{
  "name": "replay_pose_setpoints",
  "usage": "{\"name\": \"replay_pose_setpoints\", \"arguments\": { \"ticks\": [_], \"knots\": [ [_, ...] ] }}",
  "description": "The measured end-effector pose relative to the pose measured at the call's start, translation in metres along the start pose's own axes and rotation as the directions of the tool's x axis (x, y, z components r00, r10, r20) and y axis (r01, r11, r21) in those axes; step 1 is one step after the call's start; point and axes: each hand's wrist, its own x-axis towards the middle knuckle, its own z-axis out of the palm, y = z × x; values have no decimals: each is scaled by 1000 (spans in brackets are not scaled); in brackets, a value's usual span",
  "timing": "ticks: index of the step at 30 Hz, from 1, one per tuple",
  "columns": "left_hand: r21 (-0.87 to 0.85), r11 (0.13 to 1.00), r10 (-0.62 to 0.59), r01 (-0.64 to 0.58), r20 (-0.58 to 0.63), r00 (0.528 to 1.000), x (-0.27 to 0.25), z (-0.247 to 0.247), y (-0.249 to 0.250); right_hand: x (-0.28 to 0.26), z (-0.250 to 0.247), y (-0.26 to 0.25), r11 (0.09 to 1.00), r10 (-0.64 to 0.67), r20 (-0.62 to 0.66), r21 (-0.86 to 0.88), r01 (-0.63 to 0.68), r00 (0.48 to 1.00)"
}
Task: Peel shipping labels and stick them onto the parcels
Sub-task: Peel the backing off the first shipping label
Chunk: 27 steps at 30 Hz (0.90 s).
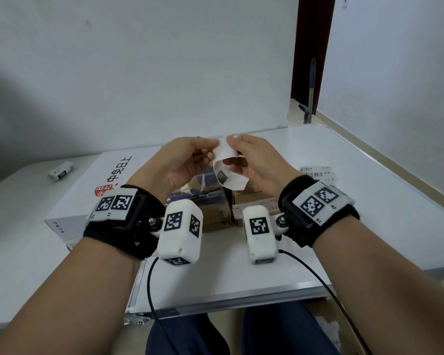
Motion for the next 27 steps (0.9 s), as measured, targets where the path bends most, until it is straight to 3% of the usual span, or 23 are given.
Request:
{"name": "replay_pose_setpoints", "arguments": {
  "ticks": [11,14,18,22,27],
  "knots": [
    [-70,997,35,-45,-133,991,7,-1,9,-1,3,6,997,-47,-129,55,54,991],
    [144,987,94,-76,-124,988,8,-7,6,1,1,7,998,-63,-123,2,64,990],
    [567,809,220,-156,-46,974,7,-6,9,-1,0,6,981,-84,-96,-180,66,992],
    [619,766,203,-173,22,979,6,1,20,-1,3,4,962,-107,-77,-258,84,991],
    [683,686,305,-250,41,952,7,8,20,-4,6,-2,999,42,29,-25,-41,999]
  ]
}}
